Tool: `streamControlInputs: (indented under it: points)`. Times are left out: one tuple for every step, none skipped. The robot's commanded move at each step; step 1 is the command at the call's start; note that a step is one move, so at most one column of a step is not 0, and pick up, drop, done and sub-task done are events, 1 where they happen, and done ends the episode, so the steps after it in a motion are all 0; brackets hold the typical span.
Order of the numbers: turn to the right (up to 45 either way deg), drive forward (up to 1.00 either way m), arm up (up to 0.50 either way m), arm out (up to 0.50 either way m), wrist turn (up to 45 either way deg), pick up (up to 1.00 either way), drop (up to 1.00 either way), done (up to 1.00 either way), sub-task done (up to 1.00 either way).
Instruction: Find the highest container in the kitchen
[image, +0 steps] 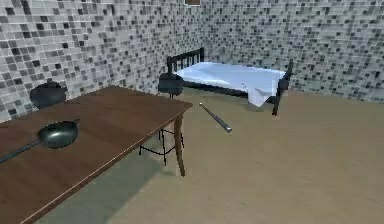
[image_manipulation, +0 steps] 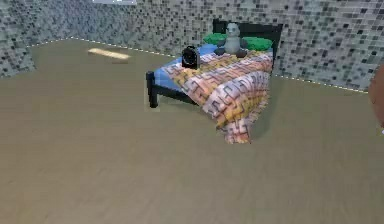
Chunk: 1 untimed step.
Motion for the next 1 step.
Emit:
streamControlInputs:
  points:
    - [-45.0, 0.00, 0.00, 0.00, 0.0, 0.00, 0.00, 0.00, 0.00]
